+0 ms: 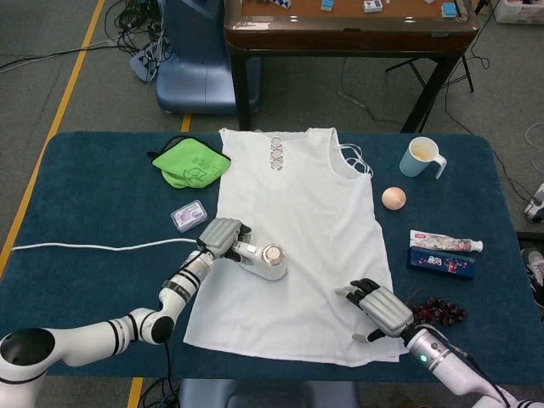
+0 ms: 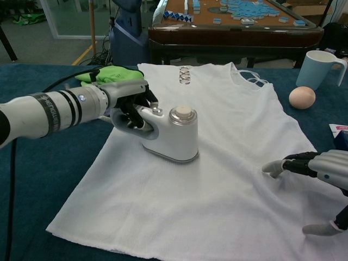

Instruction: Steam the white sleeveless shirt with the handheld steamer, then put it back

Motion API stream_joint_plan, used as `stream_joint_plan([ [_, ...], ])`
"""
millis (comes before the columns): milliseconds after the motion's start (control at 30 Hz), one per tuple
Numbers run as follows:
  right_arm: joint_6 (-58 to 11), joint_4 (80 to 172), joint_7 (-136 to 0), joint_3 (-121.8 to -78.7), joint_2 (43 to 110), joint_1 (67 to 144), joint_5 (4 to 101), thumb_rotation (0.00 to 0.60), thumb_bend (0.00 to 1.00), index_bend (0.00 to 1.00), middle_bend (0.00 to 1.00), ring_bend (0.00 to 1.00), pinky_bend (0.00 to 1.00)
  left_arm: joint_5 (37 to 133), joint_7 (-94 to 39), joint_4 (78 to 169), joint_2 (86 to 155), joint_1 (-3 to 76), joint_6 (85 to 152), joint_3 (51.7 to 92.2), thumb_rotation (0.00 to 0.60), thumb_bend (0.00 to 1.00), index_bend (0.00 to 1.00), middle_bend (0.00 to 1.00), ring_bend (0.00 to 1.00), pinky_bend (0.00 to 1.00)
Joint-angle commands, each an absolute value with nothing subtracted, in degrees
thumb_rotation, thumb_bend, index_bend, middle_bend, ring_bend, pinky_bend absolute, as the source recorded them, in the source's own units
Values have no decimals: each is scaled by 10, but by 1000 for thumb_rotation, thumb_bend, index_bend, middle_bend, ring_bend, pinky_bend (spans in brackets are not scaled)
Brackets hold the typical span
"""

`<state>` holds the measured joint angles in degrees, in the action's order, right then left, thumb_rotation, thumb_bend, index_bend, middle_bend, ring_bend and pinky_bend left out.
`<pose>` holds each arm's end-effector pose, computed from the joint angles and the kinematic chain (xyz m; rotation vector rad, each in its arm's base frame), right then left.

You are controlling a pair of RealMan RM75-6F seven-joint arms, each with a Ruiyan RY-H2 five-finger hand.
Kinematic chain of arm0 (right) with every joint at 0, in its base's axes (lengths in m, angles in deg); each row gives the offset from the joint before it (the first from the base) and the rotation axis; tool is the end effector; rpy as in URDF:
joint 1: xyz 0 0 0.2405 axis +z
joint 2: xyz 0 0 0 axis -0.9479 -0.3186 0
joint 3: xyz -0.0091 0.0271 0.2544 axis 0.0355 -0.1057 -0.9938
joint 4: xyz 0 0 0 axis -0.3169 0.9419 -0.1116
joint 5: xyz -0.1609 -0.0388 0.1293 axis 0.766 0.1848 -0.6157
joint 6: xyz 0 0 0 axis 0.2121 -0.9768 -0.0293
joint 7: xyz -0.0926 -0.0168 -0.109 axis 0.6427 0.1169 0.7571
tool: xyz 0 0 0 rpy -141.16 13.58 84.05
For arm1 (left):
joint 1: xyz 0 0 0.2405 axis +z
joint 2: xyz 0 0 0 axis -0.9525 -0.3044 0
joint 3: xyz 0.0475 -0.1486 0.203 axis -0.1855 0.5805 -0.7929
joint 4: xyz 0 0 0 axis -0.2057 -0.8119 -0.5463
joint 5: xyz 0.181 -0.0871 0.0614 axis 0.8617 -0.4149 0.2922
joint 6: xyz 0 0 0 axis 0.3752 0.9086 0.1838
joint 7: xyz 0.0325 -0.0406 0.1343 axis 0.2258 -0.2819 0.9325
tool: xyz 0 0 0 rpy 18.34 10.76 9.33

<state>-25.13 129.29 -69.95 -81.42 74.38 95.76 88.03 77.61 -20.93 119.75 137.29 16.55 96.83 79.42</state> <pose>-0.2757 -0.2165 0.0014 2.1390 -0.9786 0.8051 -0.0876 0.3952 -0.0705 -1.8682 -1.2486 -1.0158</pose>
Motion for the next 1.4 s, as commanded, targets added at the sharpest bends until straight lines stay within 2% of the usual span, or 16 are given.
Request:
stream_joint_plan([
  [33, -250, 1293, -700, -813, 743, 957, 880, 481, 0, 119, 204, 125, 129, 788, -205, 1176, 1384, 160, 967, 787, 600, 199, 818, 751, 650, 690],
  [467, -231, 1294, -704, -821, 741, 954, 873, 482, 0, 119, 204, 125, 129, 804, -212, 1163, 1361, 177, 968, 778, 600, 199, 818, 751, 651, 691],
  [733, -239, 1295, -688, -844, 743, 961, 848, 483, 0, 119, 204, 118, 121, 806, -211, 1176, 1334, 193, 972, 770, 600, 199, 818, 751, 650, 691],
  [933, -268, 1286, -676, -859, 751, 975, 825, 478, 0, 119, 191, 90, 80, 798, -192, 1206, 1303, 203, 979, 765, 600, 199, 817, 751, 650, 692],
  [1167, -290, 1274, -669, -863, 764, 985, 811, 473, 0, 119, 187, 87, 75, 790, -197, 1235, 1294, 194, 984, 788, 600, 199, 816, 751, 650, 692],
  [1400, -294, 1272, -668, -862, 769, 987, 806, 474, 0, 119, 187, 87, 75, 772, -191, 1201, 1336, 150, 962, 812, 600, 199, 815, 751, 649, 692],
])
